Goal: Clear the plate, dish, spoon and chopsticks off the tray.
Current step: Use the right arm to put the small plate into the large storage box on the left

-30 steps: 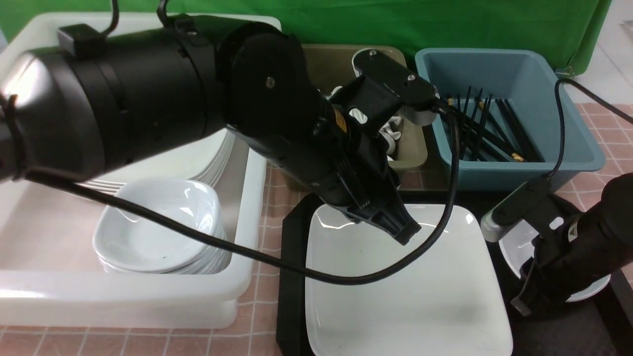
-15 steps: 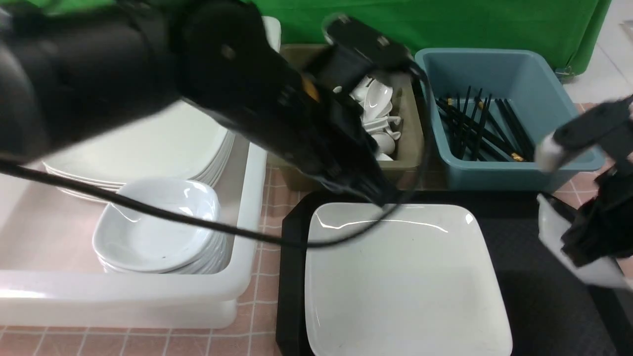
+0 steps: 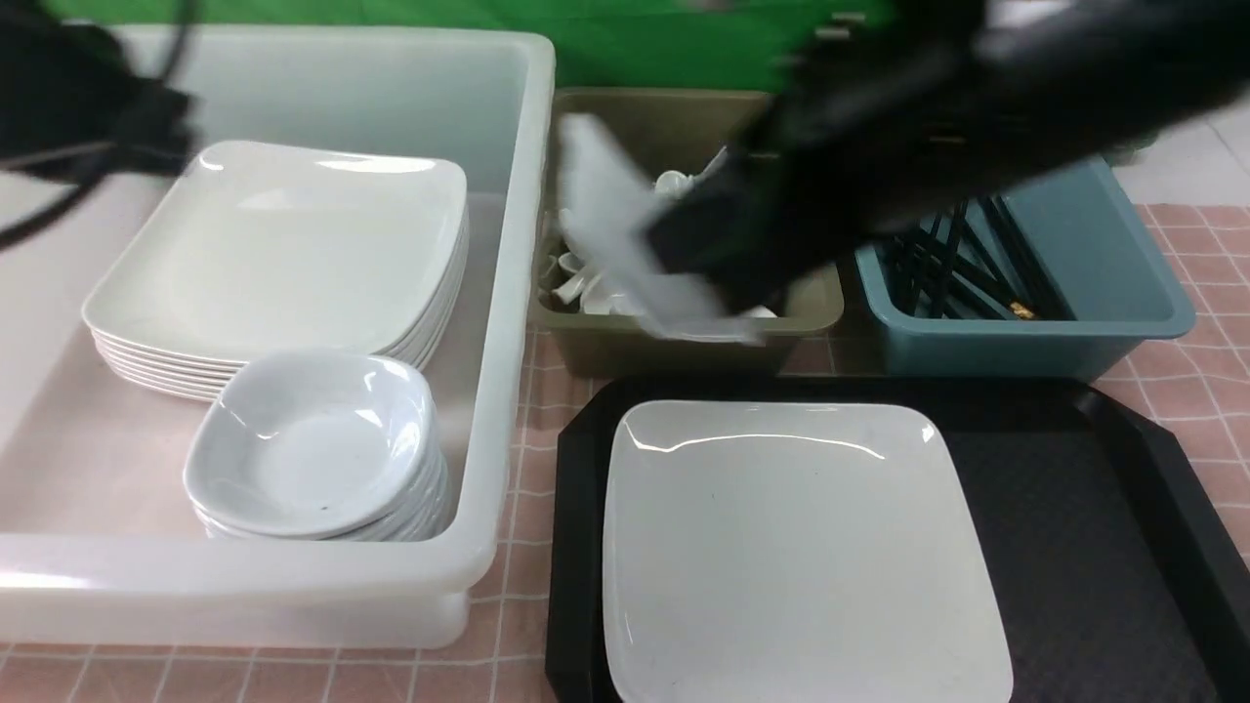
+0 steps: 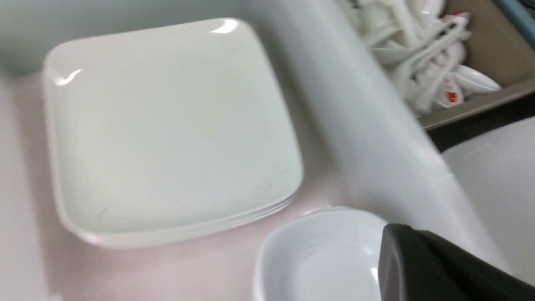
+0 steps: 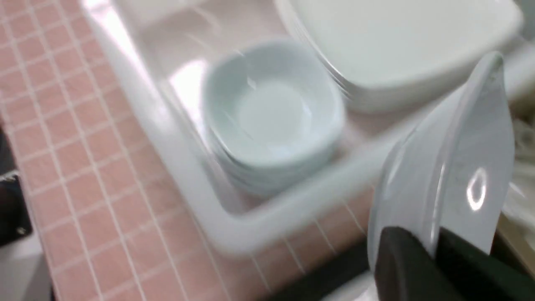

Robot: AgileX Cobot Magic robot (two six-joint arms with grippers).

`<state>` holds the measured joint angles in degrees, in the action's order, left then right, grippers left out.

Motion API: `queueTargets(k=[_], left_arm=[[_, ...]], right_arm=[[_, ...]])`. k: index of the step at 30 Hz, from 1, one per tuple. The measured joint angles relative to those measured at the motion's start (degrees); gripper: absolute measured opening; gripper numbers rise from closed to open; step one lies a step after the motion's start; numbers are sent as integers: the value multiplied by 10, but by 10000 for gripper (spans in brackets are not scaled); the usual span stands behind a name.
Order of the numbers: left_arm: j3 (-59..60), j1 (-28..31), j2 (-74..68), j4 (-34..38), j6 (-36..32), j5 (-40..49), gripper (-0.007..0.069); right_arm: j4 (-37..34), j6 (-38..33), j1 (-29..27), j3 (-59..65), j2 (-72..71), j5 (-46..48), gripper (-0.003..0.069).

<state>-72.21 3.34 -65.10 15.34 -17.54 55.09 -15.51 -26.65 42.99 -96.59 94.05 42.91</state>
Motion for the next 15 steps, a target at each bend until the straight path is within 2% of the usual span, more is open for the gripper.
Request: queueTargets(k=[1,4,6,12,15], left_arm=[[3,6,3,1,0,0,-3],[51,89,50,27,0,1,-3],[71,115,66,44,0,1,-3],[83,133,75,86,-30,0,-3],[83,135,75,97,-36,0,-3]], right_arm=[[0,0,8,-6,12,0,82],[1,-15,62,-103,114,-5,82],[2,-23,81,-143,160,-5,82],[44,-29,112,-215,267,-11,85],[55,-30,122,-220,291,-14,138]])
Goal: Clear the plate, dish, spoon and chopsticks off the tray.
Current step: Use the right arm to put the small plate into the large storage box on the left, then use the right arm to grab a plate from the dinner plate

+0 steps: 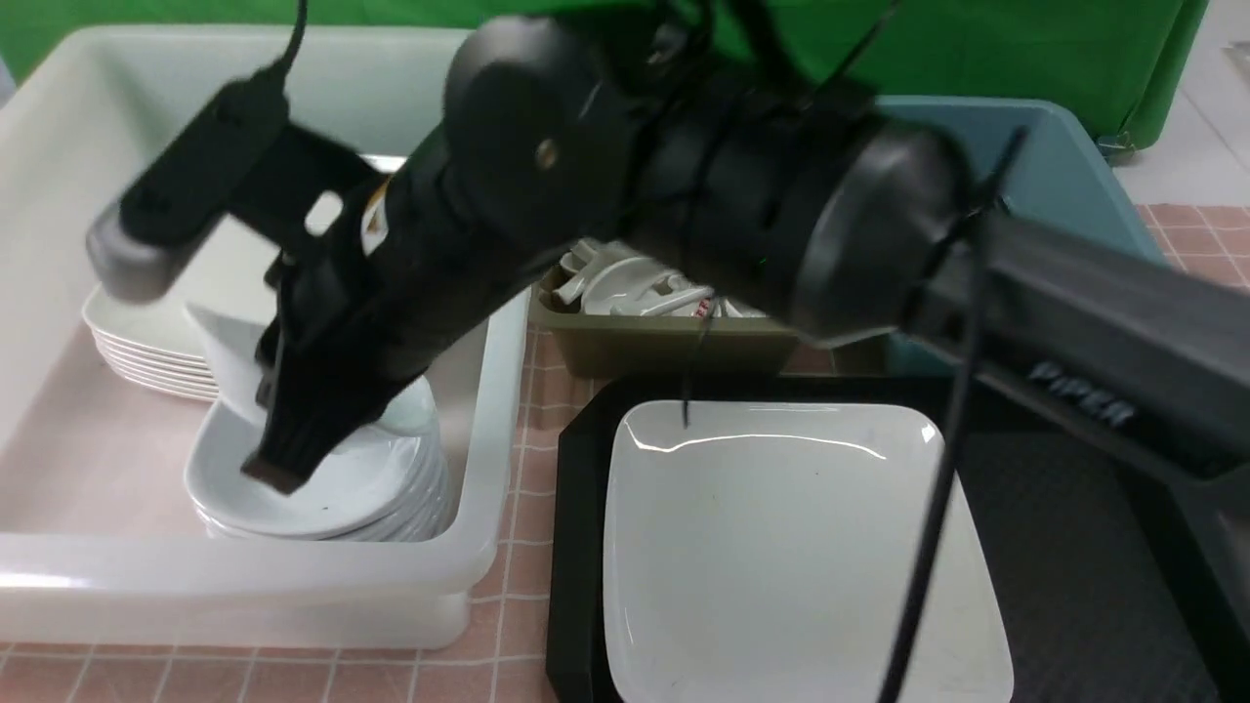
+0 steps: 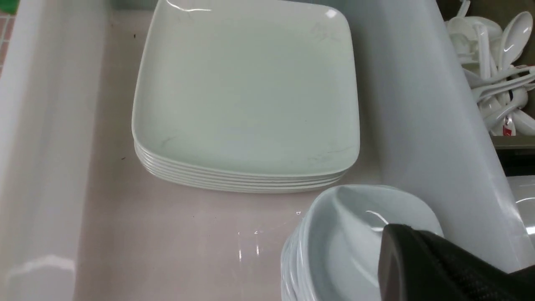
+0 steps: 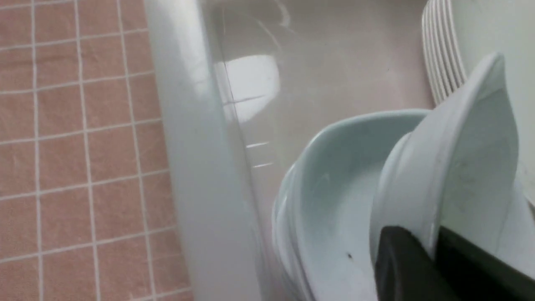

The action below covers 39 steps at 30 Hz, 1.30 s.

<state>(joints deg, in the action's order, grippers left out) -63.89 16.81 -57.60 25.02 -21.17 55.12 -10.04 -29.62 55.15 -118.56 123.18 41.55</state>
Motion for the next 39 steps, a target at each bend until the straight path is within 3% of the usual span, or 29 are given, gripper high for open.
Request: queueTargets(k=[2,5,9,12,14,15,17,19,20,22,23,24,28,35,39], left_arm=[[0,0,0,1,-2,0,-3],[0,0,0,4,-8,-1,-3],[0,-6,0,4,-11,-3,-3],[0,-30,0,10,-31,-3,-3],[0,-61,0,23,-46,-4,-3],[0,-83,0,29,-53,-4,-2],[1,-132,-1,34,-58,-4,-2],[3,-170,-4,36,-61,-5,-2],[6,-217,-9,34,-65,-5,-2],[12,-294,-24,27,-68,-5,-2],[12,-307,-26,26,-68,-6,-2],[14,-360,-48,13,-60,-12,-2],[14,-460,-107,-3,-31,-63,-2],[14,-522,-182,-5,-25,-159,-2],[14,-523,-201,-24,-21,-181,-2]], right_arm=[[1,0,3,0,3,0,192],[2,1,12,0,1,11,395],[9,2,17,-2,-26,71,501],[53,29,16,-5,-67,124,471],[100,55,10,-6,-99,172,373],[134,70,0,-7,-117,200,262],[160,95,-32,-7,-139,233,120],[160,113,-65,-1,-151,233,54],[140,115,-109,20,-167,233,30],[78,107,-182,67,-194,233,30],[72,106,-189,79,-197,233,30],[24,92,-240,130,-220,232,30],[-54,64,-361,276,-281,224,30],[-89,50,-504,457,-320,157,59],[-117,32,-548,534,-292,62,269]])
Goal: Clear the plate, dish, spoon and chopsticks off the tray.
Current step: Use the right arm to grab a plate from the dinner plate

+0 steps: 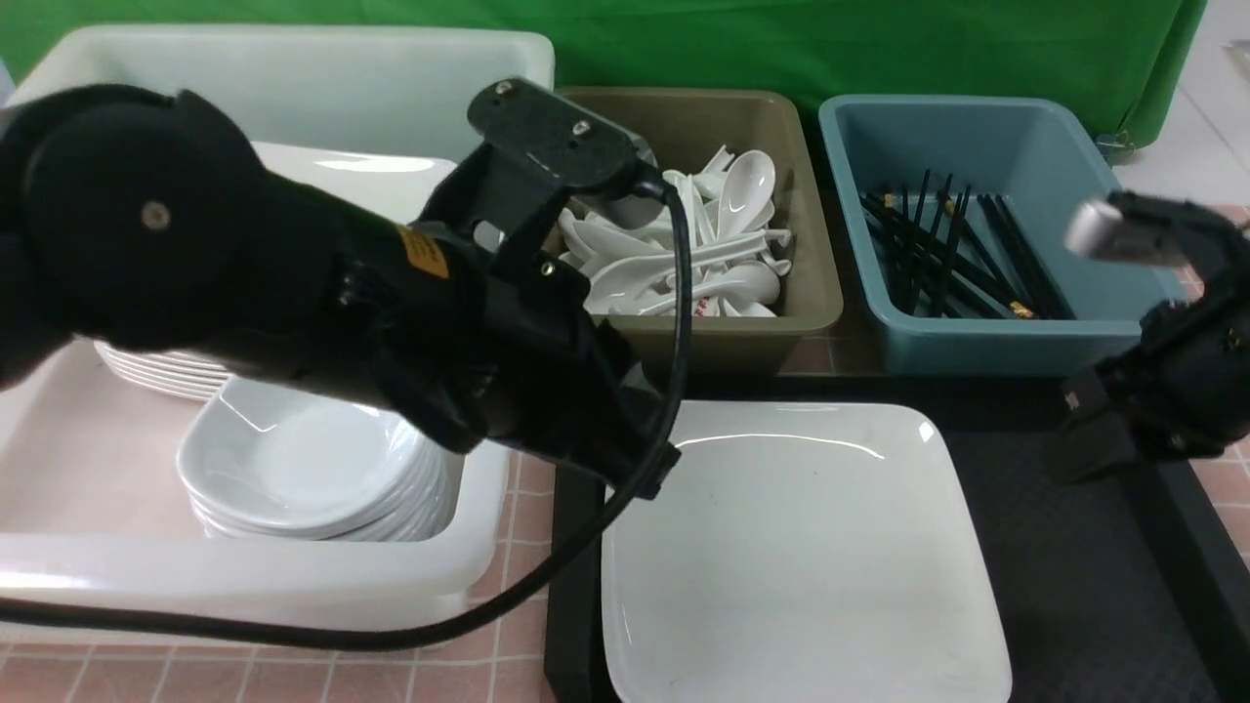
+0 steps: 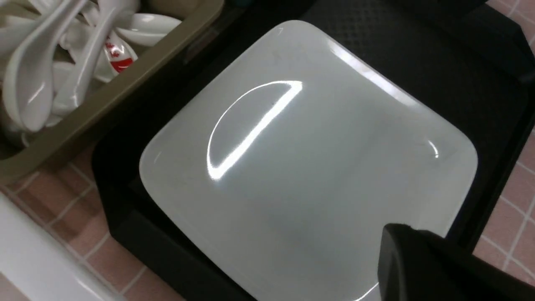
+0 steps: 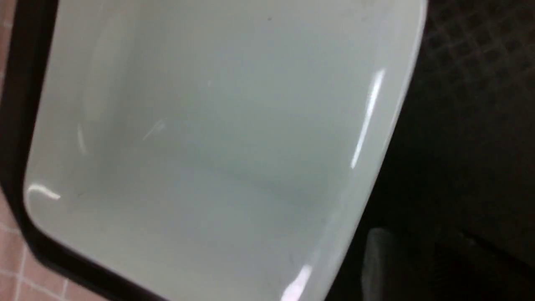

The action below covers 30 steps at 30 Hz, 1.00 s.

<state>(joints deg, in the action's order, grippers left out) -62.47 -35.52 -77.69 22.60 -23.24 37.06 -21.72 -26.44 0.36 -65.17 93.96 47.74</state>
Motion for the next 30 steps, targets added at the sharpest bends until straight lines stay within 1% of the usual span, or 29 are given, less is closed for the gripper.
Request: queueTargets(k=[2,3,4,6,13,17,22,23,25,27,28,29,30], left_arm=[[0,1,0,-8,10,-1,-2],[0,2,0,-9,10,-1,-2],[0,6,0,-13,12,-1,-2],[0,14,0,-18,23,0,-2],[0,18,0,-54,64,23,-2],[0,18,0,-76,87,35,-2],[0,18,0,-85,99,41,-2],[0,18,0,-86,100,41,-2],[0,18,0,-87,102,42,-2],[0,18,0,-89,102,42,-2],[0,18,0,-89,102,42,-2],[0,18,0,-89,104,43,-2],[0,18,0,-89,105,43,-2]], right_arm=[[-20,-10,-1,8,27,-43,365],[-22,-11,-1,9,30,-47,365],[-37,-13,1,9,52,-77,412],[-52,-14,8,2,87,-116,451],[-62,-27,39,-49,169,-162,465],[-64,-27,51,-70,193,-170,465],[-63,-31,70,-73,213,-175,465],[-63,-33,75,-73,215,-174,463],[-63,-41,83,-75,215,-177,431],[-58,-45,86,-75,215,-185,356],[-56,-46,88,-75,215,-188,295],[-59,-46,88,-75,215,-188,257],[-64,-45,88,-76,215,-186,253]])
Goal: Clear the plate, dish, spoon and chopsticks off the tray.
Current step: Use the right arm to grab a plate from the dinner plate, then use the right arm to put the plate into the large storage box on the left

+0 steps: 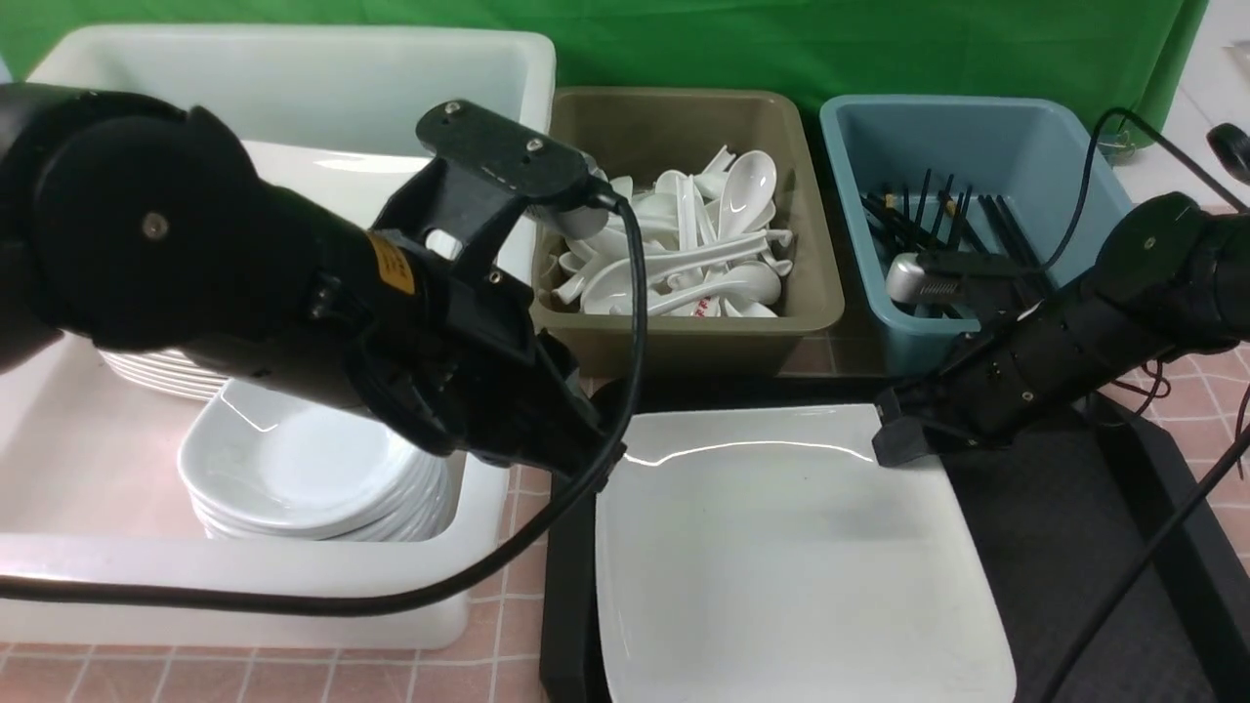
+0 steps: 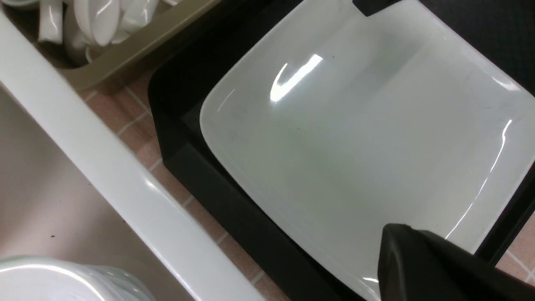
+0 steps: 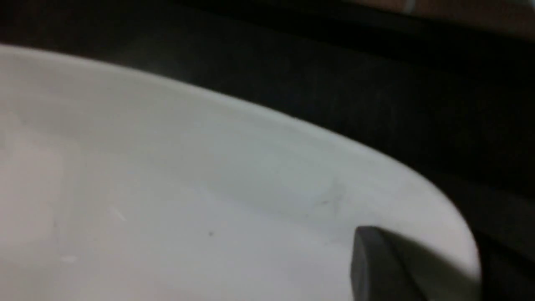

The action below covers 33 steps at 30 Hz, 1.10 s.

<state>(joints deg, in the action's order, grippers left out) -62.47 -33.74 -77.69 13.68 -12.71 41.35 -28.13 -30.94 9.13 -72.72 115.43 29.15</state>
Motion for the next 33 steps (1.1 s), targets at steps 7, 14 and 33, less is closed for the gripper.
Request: queueTargets(k=[7,14,33], left_arm=[[0,0,1,-6,10,4,-2],[0,0,22,-54,42,13,-2],[-6,259,136,-99,100,61,-2]], right_arm=[[-3,1,-10,0,-19,40,223],[-9,4,-36,0,-159,121,72],[-68,32,7,-178,-271,112,70]])
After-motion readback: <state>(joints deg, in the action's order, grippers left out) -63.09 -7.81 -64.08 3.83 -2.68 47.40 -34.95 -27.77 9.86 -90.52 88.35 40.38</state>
